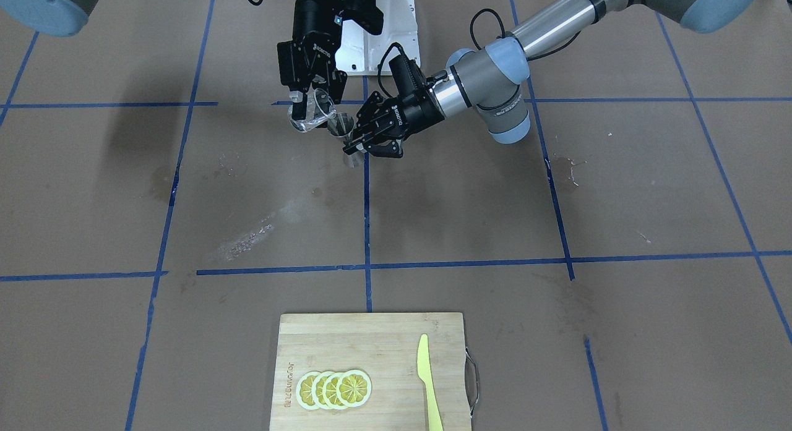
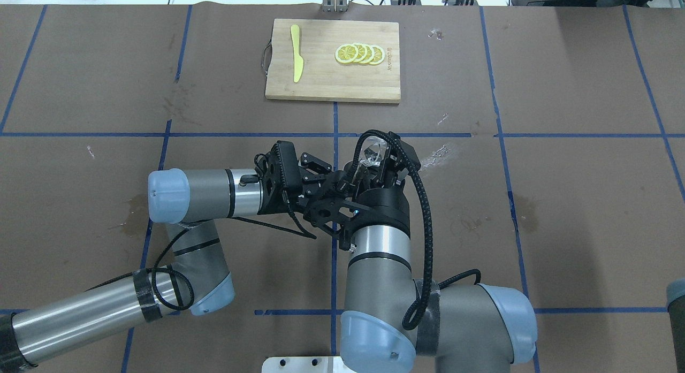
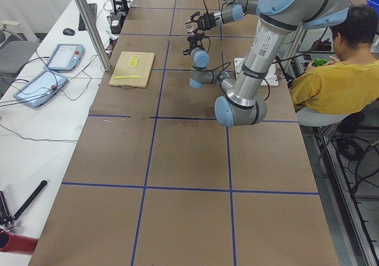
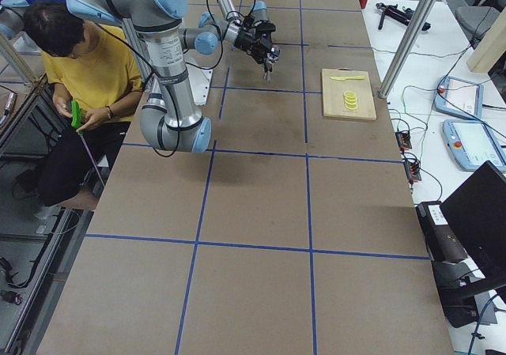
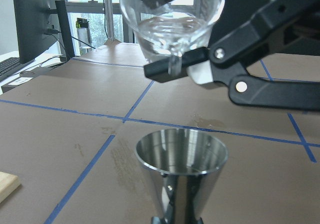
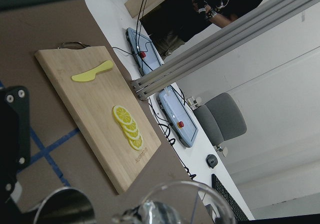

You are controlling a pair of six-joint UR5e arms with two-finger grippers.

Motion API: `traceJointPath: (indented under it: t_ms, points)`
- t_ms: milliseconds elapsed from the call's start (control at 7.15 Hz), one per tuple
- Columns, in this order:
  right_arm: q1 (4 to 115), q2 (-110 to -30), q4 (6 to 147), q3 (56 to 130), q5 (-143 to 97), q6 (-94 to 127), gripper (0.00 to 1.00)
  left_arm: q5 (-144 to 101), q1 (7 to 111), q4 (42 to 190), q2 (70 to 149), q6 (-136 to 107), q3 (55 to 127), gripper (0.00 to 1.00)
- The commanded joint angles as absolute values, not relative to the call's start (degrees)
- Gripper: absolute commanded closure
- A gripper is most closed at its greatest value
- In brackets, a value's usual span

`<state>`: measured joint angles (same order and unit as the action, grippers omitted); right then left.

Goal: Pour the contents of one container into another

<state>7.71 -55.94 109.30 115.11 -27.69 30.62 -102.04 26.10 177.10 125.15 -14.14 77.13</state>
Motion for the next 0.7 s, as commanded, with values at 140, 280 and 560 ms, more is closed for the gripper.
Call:
traceJointPath:
  t_ms: [140, 280, 560]
  points:
    - [7.73, -55.81, 110.48, 114.87, -26.63, 24.72, 1.0, -102.04, 26.1, 177.1, 125.16, -14.15, 77.17, 1.0]
    - [7.73, -55.72, 110.48, 114.87, -26.37, 22.87, 1.0, -102.04, 26.1, 177.1, 125.16, -14.15, 77.17, 1.0]
    - [7.73, -55.72, 110.57, 114.79, -25.76, 19.09, 1.0, -102.04, 26.1, 177.1, 125.16, -14.15, 77.17, 1.0]
